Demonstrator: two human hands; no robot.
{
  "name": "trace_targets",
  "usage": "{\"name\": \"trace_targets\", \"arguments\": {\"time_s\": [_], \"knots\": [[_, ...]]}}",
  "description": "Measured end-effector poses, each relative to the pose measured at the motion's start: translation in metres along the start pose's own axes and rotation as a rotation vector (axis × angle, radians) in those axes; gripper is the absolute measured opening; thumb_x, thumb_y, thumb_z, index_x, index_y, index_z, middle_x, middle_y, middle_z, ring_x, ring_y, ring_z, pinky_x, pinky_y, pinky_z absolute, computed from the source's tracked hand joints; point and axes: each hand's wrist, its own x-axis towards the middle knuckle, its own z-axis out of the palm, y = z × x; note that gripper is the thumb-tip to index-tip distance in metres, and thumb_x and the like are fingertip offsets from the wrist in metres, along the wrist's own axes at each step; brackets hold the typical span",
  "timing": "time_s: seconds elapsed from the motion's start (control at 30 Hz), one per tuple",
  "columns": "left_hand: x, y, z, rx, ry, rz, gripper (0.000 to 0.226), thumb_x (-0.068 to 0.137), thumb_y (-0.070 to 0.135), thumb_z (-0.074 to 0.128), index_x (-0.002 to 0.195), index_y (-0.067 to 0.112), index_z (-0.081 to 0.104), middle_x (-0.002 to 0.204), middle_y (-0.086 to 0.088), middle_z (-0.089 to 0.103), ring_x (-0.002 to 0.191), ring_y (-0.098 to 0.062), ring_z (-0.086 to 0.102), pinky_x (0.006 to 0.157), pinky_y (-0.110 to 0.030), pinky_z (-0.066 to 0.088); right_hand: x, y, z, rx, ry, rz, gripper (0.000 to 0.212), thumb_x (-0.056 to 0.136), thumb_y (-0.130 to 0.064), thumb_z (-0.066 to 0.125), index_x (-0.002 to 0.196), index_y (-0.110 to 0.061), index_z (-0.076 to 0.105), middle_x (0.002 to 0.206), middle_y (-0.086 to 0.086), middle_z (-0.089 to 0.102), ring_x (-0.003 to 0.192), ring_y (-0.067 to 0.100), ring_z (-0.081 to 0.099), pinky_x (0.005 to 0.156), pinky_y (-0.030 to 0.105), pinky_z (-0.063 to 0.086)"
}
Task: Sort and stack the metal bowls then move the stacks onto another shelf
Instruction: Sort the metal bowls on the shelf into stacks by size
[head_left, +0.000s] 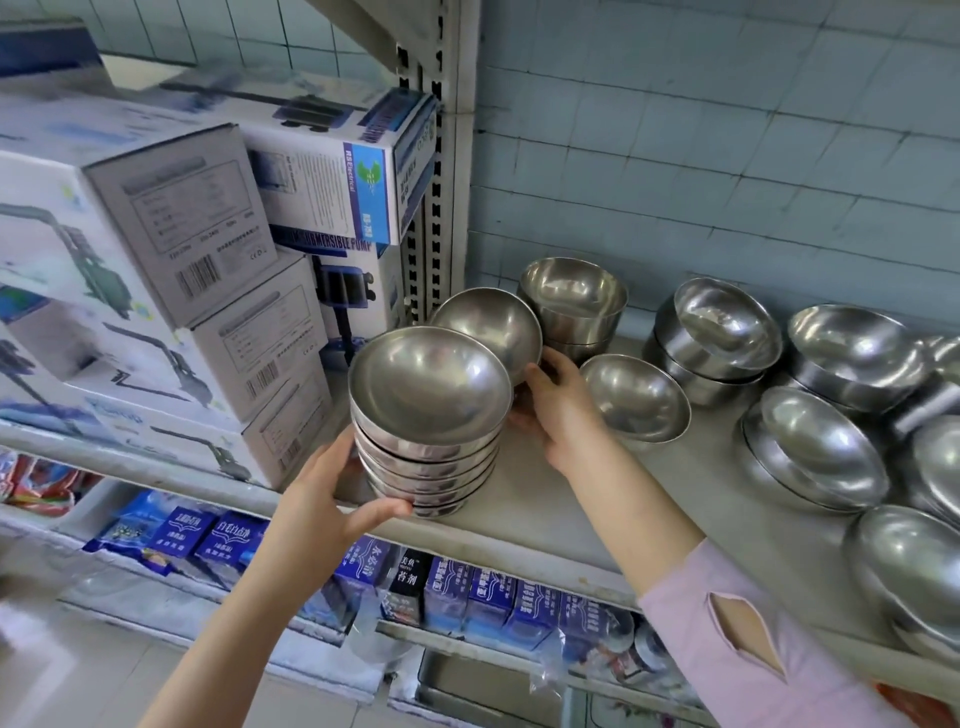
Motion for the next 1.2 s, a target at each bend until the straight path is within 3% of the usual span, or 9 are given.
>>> {"name": "trace_targets", "arguments": {"time_s": [0.13, 0.27, 0.33, 0.47, 0.67, 0.73, 0.87, 1.03, 1.2], "knots": [[0.001, -0.002, -0.003, 0.007, -0.026, 0.031, 0.097, 0.053, 0.086, 0.058, 0.132, 0.031, 0.048, 0.113, 0.009, 0.058, 0.099, 0.002, 0.053, 0.085, -0.017, 0.039, -0.011, -0.008, 0.001, 0.003, 0.056, -0.104, 0.033, 0.102, -0.012, 0.047, 0.134, -0.018, 0.056, 0.122, 0.020, 0.066, 0.091, 0.029, 0.065, 0.057, 0.028, 0.057], [0.004, -0.005, -0.005, 0.022, -0.051, 0.044, 0.100, 0.055, 0.084, 0.059, 0.138, 0.031, 0.043, 0.118, 0.011, 0.055, 0.104, -0.005, 0.052, 0.088, -0.022, 0.039, -0.021, -0.023, 0.004, -0.042, 0.148, -0.150, 0.049, 0.085, -0.035, 0.059, 0.134, -0.030, 0.058, 0.128, 0.005, 0.067, 0.114, 0.027, 0.066, 0.093, 0.049, 0.057], [0.007, -0.007, -0.006, 0.039, -0.072, 0.052, 0.098, 0.055, 0.083, 0.061, 0.137, 0.031, 0.044, 0.117, 0.007, 0.059, 0.106, -0.013, 0.055, 0.089, -0.029, 0.044, -0.028, -0.033, 0.000, -0.002, 0.172, -0.156, 0.044, 0.093, -0.029, 0.061, 0.137, -0.027, 0.056, 0.125, 0.004, 0.067, 0.111, 0.027, 0.067, 0.088, 0.047, 0.060], [0.010, -0.007, -0.006, 0.062, -0.078, 0.072, 0.099, 0.055, 0.071, 0.066, 0.140, 0.028, 0.042, 0.122, 0.003, 0.060, 0.110, -0.015, 0.054, 0.091, -0.032, 0.044, -0.046, -0.049, -0.022, 0.079, 0.203, -0.189, 0.038, 0.102, -0.013, 0.053, 0.140, -0.015, 0.054, 0.097, 0.003, 0.063, 0.089, 0.018, 0.068, 0.068, 0.033, 0.062], [0.019, 0.001, -0.002, 0.018, -0.092, 0.087, 0.093, 0.059, 0.059, 0.071, 0.141, 0.029, 0.041, 0.125, 0.009, 0.055, 0.112, -0.010, 0.049, 0.090, -0.027, 0.038, -0.085, -0.062, -0.067, 0.066, 0.343, -0.273, 0.027, 0.104, -0.013, 0.050, 0.129, -0.005, 0.058, 0.077, 0.001, 0.060, 0.081, 0.022, 0.068, 0.082, 0.044, 0.062], [0.024, 0.004, 0.001, 0.007, -0.102, 0.095, 0.089, 0.059, 0.058, 0.072, 0.137, 0.025, 0.045, 0.120, 0.011, 0.058, 0.109, -0.010, 0.053, 0.087, -0.025, 0.038, -0.100, -0.057, -0.081, 0.064, 0.367, -0.279, 0.032, 0.104, -0.013, 0.050, 0.134, -0.003, 0.054, 0.069, 0.000, 0.061, 0.081, 0.025, 0.071, 0.078, 0.038, 0.063], [0.037, 0.012, 0.005, -0.024, -0.109, 0.107, 0.078, 0.064, 0.045, 0.079, 0.132, 0.021, 0.049, 0.107, 0.017, 0.058, 0.098, -0.004, 0.051, 0.077, -0.012, 0.036, -0.128, -0.041, -0.096, 0.110, 0.394, -0.236, 0.016, 0.103, -0.011, 0.051, 0.110, -0.020, 0.063, 0.087, 0.006, 0.061, 0.073, 0.019, 0.072, 0.059, 0.023, 0.060], [0.053, 0.015, 0.013, -0.030, -0.128, 0.119, 0.081, 0.067, 0.043, 0.081, 0.136, 0.020, 0.046, 0.123, 0.005, 0.062, 0.106, -0.008, 0.052, 0.086, -0.022, 0.036, -0.150, -0.021, -0.104, 0.144, 0.374, -0.162, 0.043, 0.100, -0.011, 0.055, 0.142, -0.011, 0.048, 0.103, 0.000, 0.063, 0.090, 0.023, 0.068, 0.060, 0.026, 0.062], [0.060, 0.025, 0.023, -0.018, -0.099, 0.102, 0.079, 0.068, 0.039, 0.081, 0.135, 0.017, 0.045, 0.127, -0.004, 0.062, 0.101, -0.008, 0.051, 0.084, -0.022, 0.035, -0.160, -0.004, -0.113, 0.070, 0.278, -0.065, 0.040, 0.098, -0.010, 0.059, 0.136, -0.016, 0.051, 0.118, 0.011, 0.066, 0.084, 0.024, 0.070, 0.060, 0.031, 0.062]]}}
